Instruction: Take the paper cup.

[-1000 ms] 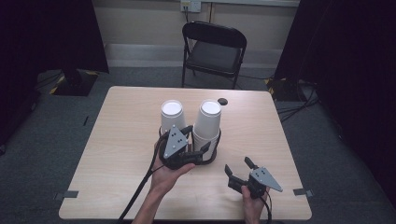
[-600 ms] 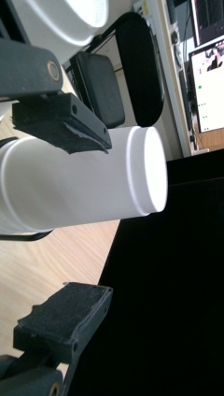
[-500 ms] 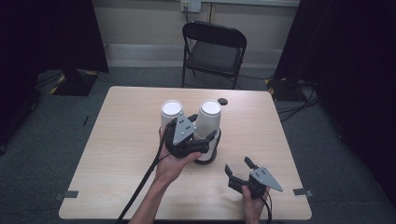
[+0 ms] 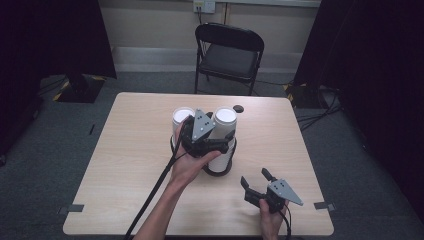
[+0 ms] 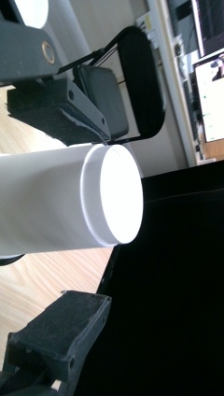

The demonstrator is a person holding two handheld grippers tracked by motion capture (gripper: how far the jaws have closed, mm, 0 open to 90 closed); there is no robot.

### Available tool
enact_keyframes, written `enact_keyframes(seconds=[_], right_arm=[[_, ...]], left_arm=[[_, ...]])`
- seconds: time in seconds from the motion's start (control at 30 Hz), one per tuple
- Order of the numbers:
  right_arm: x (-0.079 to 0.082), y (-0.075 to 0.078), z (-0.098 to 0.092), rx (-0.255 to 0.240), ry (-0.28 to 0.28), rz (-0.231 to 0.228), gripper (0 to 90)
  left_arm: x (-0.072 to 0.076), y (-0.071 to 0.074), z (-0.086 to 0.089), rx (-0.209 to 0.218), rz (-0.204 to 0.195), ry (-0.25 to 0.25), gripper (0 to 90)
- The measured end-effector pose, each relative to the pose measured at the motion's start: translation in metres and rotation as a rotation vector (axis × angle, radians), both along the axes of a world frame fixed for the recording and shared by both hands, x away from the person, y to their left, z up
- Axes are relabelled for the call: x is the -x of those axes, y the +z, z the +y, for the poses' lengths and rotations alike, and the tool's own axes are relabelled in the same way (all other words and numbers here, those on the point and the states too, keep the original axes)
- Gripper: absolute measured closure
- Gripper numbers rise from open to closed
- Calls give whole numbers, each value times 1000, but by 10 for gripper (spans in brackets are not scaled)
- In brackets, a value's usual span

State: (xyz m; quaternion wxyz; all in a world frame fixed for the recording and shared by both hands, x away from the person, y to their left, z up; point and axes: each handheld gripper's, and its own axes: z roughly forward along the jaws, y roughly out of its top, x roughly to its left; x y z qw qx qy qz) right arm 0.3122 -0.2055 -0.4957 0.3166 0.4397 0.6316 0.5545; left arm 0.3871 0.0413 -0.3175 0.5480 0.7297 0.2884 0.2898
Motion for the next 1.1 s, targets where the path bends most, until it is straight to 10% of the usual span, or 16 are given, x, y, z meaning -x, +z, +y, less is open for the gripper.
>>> enact_keyframes(seconds=[1.1], right_arm=[[0,0,0,3,8,-4,155]], left_arm=[[-35,-4,-21,-123,88,-9,151]])
